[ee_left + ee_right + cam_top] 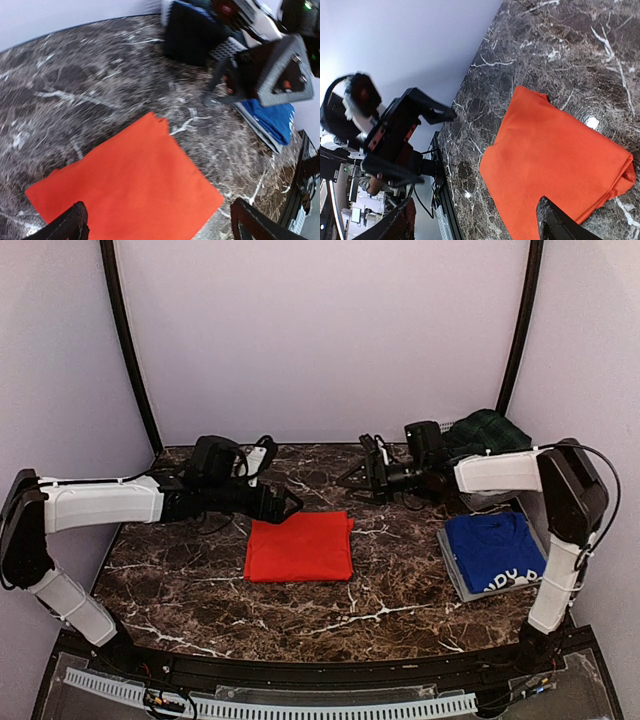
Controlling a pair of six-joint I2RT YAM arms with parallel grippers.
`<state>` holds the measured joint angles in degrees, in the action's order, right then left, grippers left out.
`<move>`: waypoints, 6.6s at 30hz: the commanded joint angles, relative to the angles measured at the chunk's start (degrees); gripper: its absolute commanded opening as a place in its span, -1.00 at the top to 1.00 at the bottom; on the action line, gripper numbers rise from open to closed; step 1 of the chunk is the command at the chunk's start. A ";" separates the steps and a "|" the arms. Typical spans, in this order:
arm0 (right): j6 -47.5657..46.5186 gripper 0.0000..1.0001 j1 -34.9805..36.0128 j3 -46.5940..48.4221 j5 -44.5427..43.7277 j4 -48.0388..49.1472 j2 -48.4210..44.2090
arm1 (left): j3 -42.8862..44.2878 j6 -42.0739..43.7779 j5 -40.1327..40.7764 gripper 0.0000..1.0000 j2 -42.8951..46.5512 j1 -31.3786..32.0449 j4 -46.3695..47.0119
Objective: Fold and stack the mixed laundry pile
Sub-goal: Smooth out the square-folded T-shirt at the center of the board, then pick up the square-folded T-shirt from the center of the board, then pass from the left arm to the right, then turn over the square-folded T-shirt at the center of the board, then move the square-folded T-shirt to the center of the board, then adjust the square-folded T-shirt at the center of the board.
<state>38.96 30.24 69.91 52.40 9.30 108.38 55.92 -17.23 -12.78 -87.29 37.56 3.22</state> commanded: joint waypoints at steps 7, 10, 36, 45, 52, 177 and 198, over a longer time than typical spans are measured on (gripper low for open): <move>-3.33 -0.57 -3.13 -15.92 -6.13 -6.17 -11.62 | 6.33 26.63 19.93 -0.40 -6.27 19.52 -7.83; -2.33 -0.55 -3.08 -18.88 -6.06 -4.86 -12.38 | 9.53 30.75 20.92 -0.13 -11.53 22.55 -8.47; 4.14 -0.43 -3.19 -24.85 -4.46 1.98 -10.67 | 16.56 36.96 21.86 0.82 -28.76 27.00 -6.73; 13.05 -0.61 -1.46 -25.59 -3.89 8.11 -7.43 | 13.66 29.23 18.67 1.00 -20.86 24.58 3.37; 21.48 -0.65 1.68 -25.03 -3.81 15.22 -3.53 | 12.76 27.98 17.97 1.00 -19.58 23.79 5.59; -20.74 0.15 9.05 -2.89 -20.47 -32.25 2.41 | 2.08 -15.96 -1.06 0.33 -19.36 1.23 -6.01; -5.77 0.09 7.61 -13.02 -18.47 -20.26 -14.51 | 1.71 6.50 4.28 0.33 -7.36 17.50 -6.24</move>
<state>29.95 37.93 56.97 31.27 -18.81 91.83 60.16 -15.75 -8.49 -91.22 51.81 -4.97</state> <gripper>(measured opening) 0.462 0.341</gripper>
